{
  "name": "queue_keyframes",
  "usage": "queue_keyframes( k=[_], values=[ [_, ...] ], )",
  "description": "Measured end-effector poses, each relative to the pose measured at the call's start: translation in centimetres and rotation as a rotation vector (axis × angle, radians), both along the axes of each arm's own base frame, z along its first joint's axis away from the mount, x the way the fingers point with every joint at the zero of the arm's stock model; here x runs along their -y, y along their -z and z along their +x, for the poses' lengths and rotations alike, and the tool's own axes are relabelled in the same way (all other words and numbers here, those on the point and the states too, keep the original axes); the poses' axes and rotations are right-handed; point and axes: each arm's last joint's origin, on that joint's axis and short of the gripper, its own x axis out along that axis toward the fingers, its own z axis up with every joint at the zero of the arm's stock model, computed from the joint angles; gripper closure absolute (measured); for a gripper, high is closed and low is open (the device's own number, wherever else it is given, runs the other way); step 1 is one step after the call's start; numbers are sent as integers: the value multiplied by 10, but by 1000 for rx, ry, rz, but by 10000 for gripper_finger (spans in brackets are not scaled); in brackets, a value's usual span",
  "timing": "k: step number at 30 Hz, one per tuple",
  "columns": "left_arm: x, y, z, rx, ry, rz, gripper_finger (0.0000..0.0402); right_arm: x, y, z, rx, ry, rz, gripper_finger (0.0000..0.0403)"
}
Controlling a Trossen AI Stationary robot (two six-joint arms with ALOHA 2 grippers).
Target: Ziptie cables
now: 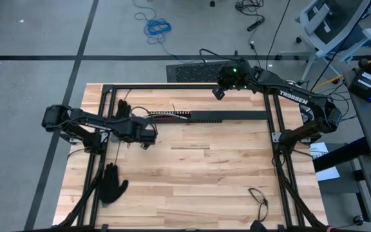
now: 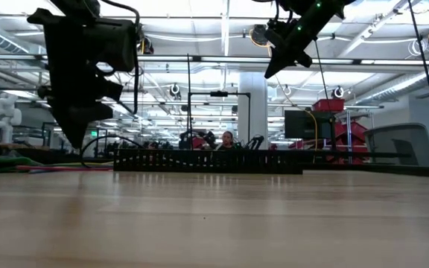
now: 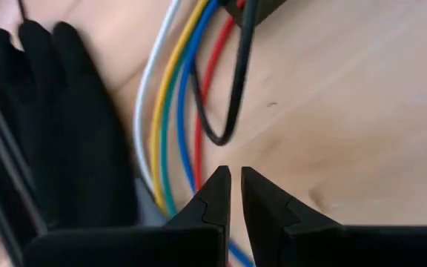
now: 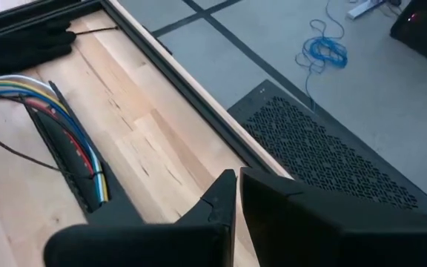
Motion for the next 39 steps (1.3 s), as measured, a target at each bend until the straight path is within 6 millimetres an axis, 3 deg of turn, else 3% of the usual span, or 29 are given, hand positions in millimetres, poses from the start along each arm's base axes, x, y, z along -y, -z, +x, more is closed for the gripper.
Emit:
queue_keyframes(
  k=[8, 19, 25, 39],
  values=[
    [-1, -1, -2, -60, 96, 45, 368, 2, 0, -2, 24, 41, 32, 385],
    [-2, -1, 4, -6, 110, 93, 368, 3, 0, -2, 33, 53, 40, 385],
    [-2, -1, 9, -14, 237, 94, 364, 3, 0, -2, 39, 60, 45, 385],
    [0, -11, 6, 35, 243, 105, 238, 3, 0, -2, 44, 65, 49, 385]
  ],
)
